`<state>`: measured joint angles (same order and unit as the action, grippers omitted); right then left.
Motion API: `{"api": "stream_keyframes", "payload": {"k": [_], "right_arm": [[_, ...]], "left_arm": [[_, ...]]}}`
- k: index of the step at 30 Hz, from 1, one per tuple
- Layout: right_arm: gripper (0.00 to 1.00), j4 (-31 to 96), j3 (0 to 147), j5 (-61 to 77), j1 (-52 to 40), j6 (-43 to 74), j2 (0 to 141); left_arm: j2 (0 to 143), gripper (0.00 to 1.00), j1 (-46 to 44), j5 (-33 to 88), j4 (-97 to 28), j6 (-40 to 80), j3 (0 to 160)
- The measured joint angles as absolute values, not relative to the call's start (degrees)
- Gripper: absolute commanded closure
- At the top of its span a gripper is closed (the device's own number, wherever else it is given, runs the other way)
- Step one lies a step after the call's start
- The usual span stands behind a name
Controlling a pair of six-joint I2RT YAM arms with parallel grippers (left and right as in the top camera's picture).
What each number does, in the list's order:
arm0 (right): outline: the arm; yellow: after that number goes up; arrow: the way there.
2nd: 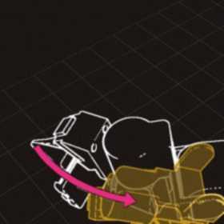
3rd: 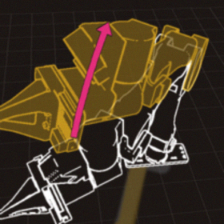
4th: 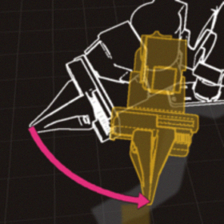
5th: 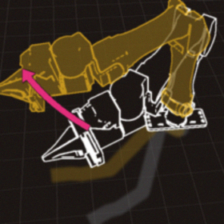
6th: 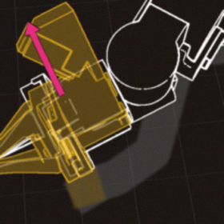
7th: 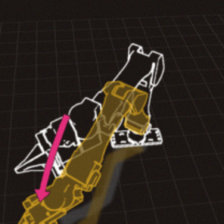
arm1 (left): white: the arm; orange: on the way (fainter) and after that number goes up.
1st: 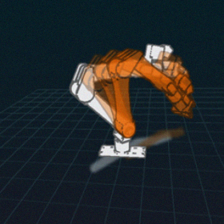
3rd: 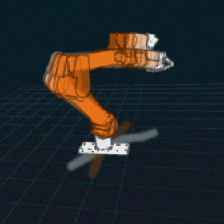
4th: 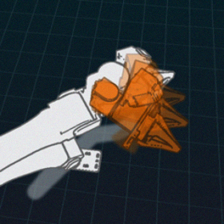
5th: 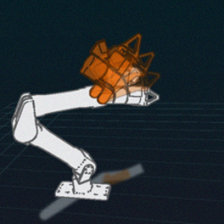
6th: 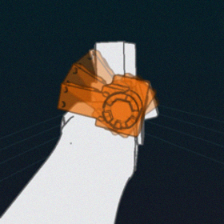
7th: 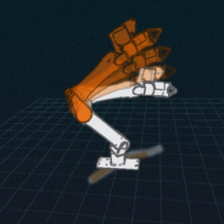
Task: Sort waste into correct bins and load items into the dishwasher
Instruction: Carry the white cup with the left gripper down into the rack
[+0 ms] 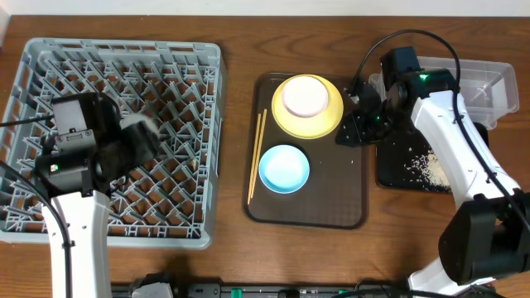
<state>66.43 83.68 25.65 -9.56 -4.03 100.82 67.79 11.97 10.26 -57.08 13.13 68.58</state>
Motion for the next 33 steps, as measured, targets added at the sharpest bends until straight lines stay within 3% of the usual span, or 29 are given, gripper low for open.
{"api": "stream_keyframes", "payload": {"k": [10, 33], "right_arm": [[0.54, 66.85, 83.68, 24.08, -9.56, -4.69, 100.82], [0.54, 68.75, 83.68, 23.7, -9.61, -5.3, 100.82]], "left_arm": [[67.88, 0.75, 11.97, 2.39, -61.52, 13.02, 68.58], [81.87, 0.75, 11.97, 1.13, -64.79, 13.02, 68.6]]}}
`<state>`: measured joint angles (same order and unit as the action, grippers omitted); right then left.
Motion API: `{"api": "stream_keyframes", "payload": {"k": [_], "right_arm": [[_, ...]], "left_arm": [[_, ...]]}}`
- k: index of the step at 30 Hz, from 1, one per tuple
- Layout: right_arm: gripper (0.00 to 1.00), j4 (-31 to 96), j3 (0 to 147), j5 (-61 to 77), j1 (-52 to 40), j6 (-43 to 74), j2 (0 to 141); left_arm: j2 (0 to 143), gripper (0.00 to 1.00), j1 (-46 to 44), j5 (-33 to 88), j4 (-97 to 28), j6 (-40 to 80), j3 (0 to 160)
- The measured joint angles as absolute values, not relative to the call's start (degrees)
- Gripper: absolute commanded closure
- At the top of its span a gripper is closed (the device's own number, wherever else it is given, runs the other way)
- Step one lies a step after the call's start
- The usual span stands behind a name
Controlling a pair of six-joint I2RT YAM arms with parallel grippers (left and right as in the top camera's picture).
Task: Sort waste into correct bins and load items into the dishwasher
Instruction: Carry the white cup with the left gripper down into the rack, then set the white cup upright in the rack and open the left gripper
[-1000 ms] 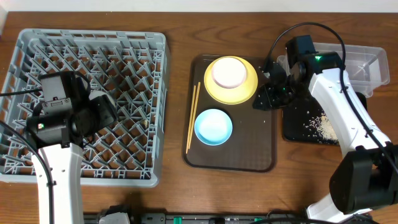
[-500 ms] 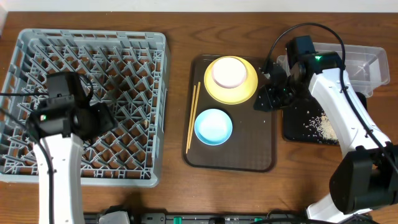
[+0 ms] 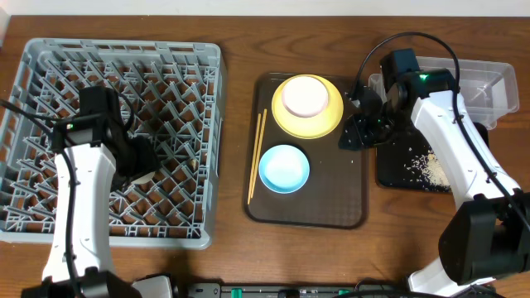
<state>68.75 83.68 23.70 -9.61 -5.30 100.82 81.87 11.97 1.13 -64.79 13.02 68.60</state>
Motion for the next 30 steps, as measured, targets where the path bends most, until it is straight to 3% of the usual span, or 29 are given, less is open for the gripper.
{"api": "stream_keyframes", "payload": {"k": [10, 15, 17, 20, 24, 30], "right_arm": [[0.54, 69.12, 83.68, 23.68, -9.76, -5.54, 100.82], [0.54, 69.41, 83.68, 23.68, -9.76, -5.67, 100.82], [0.53, 69.41, 83.68, 23.68, -9.76, -5.67, 100.82], [0.54, 69.41, 83.68, 23.68, -9.76, -5.67, 100.82], [0.54, 69.45, 83.68, 23.68, -9.76, -5.67, 100.82], [0.53, 69.49, 83.68, 23.66, -9.76, -5.69, 100.82]], "left_arm": [[89.3, 0.73, 11.97, 1.06, -62.74, 12.78, 68.6], [90.83, 0.54, 11.97, 0.89, -62.74, 11.7, 68.6], [90.83, 0.38, 11.97, 0.89, -62.74, 11.68, 68.6], [90.83, 0.27, 11.97, 0.84, -62.76, 11.49, 68.6], [90.83, 0.17, 12.01, 0.93, -62.89, 11.0, 68.6], [90.83, 0.14, 11.99, 1.1, -63.53, 10.66, 68.6]]}}
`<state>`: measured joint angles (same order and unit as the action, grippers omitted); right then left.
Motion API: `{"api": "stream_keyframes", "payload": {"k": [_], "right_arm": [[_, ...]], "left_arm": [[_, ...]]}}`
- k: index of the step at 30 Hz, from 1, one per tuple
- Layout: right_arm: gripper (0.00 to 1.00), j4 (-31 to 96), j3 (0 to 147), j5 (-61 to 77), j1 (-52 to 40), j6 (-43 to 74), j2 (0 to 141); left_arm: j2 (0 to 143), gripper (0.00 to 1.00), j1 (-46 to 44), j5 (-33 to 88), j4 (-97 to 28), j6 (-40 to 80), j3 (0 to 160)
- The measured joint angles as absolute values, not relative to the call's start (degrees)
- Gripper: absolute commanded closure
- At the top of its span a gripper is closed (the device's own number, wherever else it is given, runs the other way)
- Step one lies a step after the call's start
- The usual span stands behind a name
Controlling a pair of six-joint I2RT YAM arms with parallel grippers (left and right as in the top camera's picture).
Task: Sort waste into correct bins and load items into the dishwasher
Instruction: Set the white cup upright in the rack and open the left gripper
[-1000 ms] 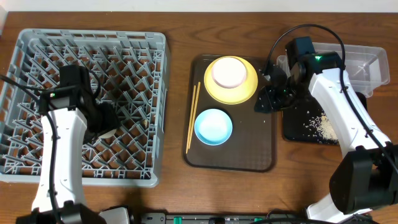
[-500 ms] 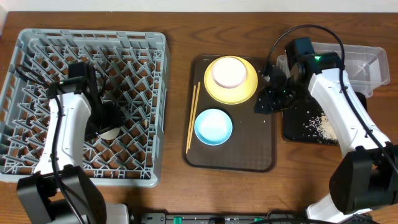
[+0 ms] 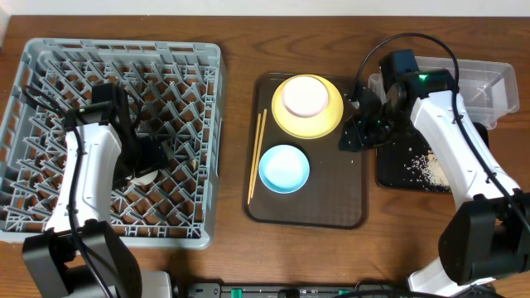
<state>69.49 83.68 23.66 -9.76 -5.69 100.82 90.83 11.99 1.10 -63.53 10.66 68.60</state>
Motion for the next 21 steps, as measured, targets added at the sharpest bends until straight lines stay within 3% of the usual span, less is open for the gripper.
{"api": "stream_keyframes", "payload": {"k": [8, 14, 21], "right_arm": [[0.53, 69.71, 83.68, 23.66, -9.76, -5.69, 100.82], [0.53, 70.22, 83.68, 23.59, -9.76, -5.69, 100.82], [0.54, 70.41, 83.68, 23.07, -9.76, -5.69, 100.82]], "left_arm": [[89.76, 0.14, 11.99, 1.1, -64.71, 10.66, 69.23], [80.68, 0.16, 11.79, 1.39, -65.12, 10.7, 73.06], [71.31, 0.23, 7.9, 5.21, -65.95, 10.92, 73.87]]}}
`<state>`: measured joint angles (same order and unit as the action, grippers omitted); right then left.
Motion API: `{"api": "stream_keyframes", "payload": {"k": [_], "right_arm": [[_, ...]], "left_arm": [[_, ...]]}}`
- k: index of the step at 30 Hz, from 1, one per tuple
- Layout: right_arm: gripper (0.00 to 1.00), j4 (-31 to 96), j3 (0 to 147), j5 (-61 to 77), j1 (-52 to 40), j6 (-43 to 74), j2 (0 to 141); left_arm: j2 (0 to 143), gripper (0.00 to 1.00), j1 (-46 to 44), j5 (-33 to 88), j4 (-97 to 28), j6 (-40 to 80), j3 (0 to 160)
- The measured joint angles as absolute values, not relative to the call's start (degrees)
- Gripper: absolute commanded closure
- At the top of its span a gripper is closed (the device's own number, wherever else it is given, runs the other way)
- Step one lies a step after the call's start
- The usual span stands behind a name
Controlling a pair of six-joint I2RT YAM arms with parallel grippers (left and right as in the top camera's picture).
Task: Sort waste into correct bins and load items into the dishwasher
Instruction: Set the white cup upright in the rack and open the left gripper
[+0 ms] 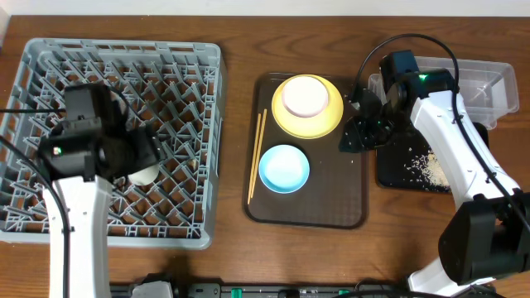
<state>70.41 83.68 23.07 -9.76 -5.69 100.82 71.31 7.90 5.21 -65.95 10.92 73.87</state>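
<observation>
A grey dish rack [50, 217] fills the left of the table. A white cup [144, 175] lies in its middle cells. My left gripper [154, 151] hangs just above the cup, and looks open and off it. On the brown tray [331, 211] sit a yellow bowl [327, 122] with a small pink-white bowl [305, 98] in it, a blue bowl [284, 168] and a pair of chopsticks [257, 156]. At the tray's right edge beside the yellow bowl, my right gripper [351, 135] seems open and holds nothing.
A black tray [396, 172] scattered with rice grains [422, 164] lies right of the brown tray. A clear plastic container [489, 87] stands at the back right, partly under the right arm. Cables run over the rack's left side.
My left arm has come up from low in the rack and drawn back to the left. The white cup stays in the rack's middle cells. The right arm has not moved.
My left gripper first held a whitish cup above the rack. It then stood low in the rack's middle with the cup under it, and stayed there. Now the arm is raised and the cup lies in the rack. The right gripper stayed at the tray's edge throughout.
</observation>
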Motion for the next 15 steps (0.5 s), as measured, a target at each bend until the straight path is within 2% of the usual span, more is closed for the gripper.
{"api": "stream_keyframes", "payload": {"k": [1, 2, 3, 5, 12, 15], "right_arm": [[0.53, 70.63, 83.68, 22.94, -9.76, -5.69, 100.82], [0.53, 70.78, 83.68, 22.81, -9.76, -5.69, 100.82], [0.53, 70.87, 83.68, 22.68, -9.76, -5.69, 100.82], [0.53, 70.98, 83.68, 22.5, -9.76, -5.69, 100.82], [0.53, 71.11, 83.68, 22.35, -9.76, -5.69, 100.82], [0.53, 71.11, 83.68, 22.28, -9.76, -5.69, 100.82]], "left_arm": [[71.11, 0.27, 7.11, 5.82, -66.26, 11.05, 73.87], [71.11, 0.35, 6.63, 5.96, -66.48, 11.2, 73.87], [71.2, 0.49, 6.15, 6.11, -66.74, 11.46, 73.87], [71.5, 0.67, 5.34, 6.31, -67.33, 11.57, 73.87], [71.68, 0.94, 4.32, 6.98, -68.38, 11.81, 73.87], [71.68, 0.94, 4.32, 7.14, -68.38, 11.75, 73.87]]}}
